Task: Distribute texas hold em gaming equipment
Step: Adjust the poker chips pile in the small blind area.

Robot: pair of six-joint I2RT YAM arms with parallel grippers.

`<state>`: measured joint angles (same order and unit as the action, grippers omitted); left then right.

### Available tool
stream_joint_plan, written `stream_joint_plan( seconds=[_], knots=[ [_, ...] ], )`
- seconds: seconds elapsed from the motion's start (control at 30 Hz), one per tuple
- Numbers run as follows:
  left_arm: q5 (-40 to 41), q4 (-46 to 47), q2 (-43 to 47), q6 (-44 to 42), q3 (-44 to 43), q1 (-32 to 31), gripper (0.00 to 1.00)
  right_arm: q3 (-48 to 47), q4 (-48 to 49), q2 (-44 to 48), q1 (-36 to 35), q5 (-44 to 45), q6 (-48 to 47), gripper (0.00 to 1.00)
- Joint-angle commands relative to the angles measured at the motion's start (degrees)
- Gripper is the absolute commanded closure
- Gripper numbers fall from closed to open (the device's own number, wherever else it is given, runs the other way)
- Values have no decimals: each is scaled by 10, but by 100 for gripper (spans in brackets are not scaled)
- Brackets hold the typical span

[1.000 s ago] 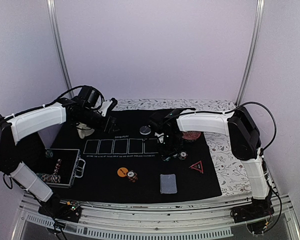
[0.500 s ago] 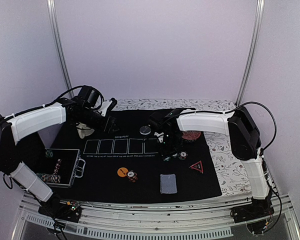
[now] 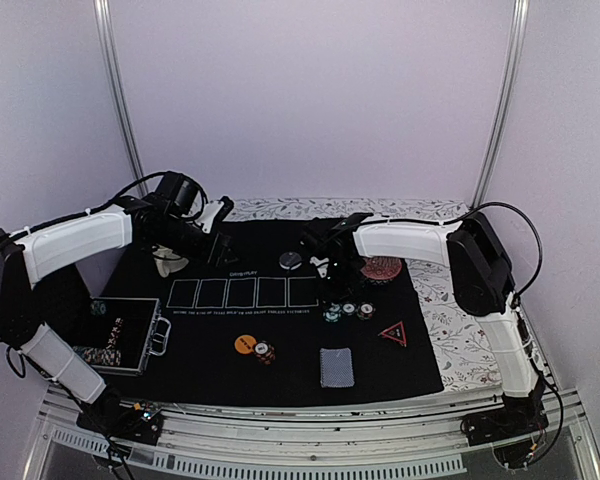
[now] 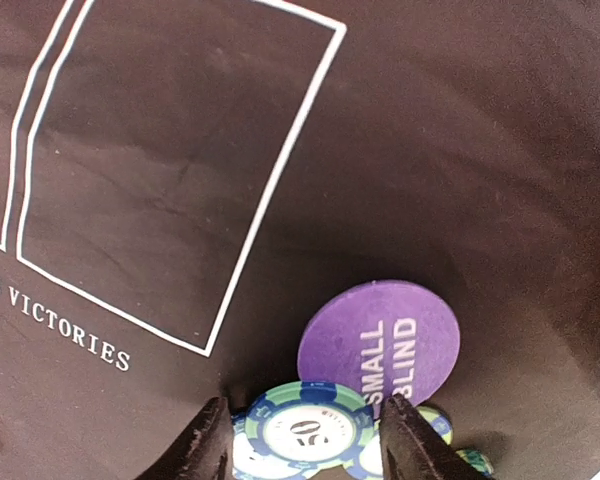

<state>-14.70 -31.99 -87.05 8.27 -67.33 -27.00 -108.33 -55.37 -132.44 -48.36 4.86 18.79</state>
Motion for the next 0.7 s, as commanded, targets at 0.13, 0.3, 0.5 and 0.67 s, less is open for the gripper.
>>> stream_joint_plan(
  seconds=[0.13, 0.3, 0.5, 0.67],
  knots=[
    [-5, 11, -8, -7, 9, 9, 36, -5, -3, -13, -1, -22, -5, 60],
    [-7, 11, -8, -6, 9, 9, 36, -3, -22, -3, -11, -7, 2, 62],
    [-10, 11, -13, -5, 9, 10, 36, 9, -33, 5, -20, -3, 9, 63],
    [-10, 11, -12, -5, 10, 10, 36, 11, -37, 14, -20, 4, 14, 63]
  ],
)
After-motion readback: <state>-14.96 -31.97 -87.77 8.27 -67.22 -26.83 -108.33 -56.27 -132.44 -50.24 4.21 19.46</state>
